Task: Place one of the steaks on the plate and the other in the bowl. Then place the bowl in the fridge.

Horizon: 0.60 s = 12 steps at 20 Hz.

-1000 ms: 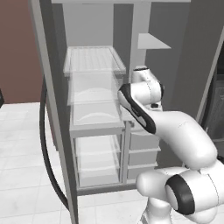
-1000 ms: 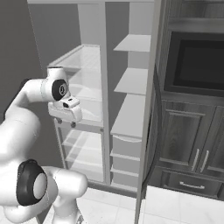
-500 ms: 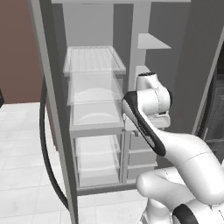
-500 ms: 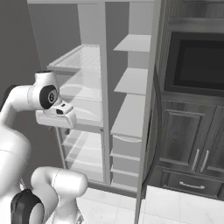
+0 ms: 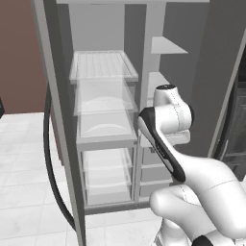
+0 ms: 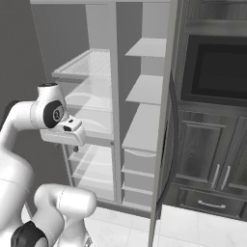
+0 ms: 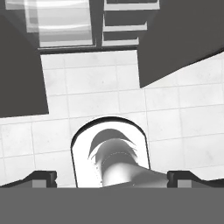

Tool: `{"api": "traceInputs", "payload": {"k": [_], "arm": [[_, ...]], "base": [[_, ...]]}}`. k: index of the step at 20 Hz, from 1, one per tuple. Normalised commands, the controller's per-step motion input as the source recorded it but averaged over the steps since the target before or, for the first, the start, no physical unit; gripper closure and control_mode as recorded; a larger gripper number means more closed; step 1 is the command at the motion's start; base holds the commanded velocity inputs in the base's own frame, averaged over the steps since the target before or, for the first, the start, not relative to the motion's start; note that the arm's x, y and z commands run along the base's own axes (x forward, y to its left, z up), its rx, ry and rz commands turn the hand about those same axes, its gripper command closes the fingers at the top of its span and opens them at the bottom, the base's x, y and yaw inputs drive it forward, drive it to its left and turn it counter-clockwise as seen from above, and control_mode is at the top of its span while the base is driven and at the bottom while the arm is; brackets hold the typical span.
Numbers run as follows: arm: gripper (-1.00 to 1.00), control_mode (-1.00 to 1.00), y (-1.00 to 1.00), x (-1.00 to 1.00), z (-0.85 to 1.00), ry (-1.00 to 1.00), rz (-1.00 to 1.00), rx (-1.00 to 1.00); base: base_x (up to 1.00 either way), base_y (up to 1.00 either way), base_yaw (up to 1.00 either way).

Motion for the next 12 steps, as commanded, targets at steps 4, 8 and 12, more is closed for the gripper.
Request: {"api": "traceInputs", "payload": {"k": [4,8,12], "arm": [[-1.00,1.00,0.00,0.00,0.00,0.00,0.00,0.00],[-1.00,1.00,0.00,0.00,0.00,0.00,0.00,0.00],[-1.00,1.00,0.00,0.00,0.00,0.00,0.00,0.00]], "base": [[-0.47,0.14,0.00],[-0.48,0.16,0.00],[-0.65,0.18,-0.03]]}}
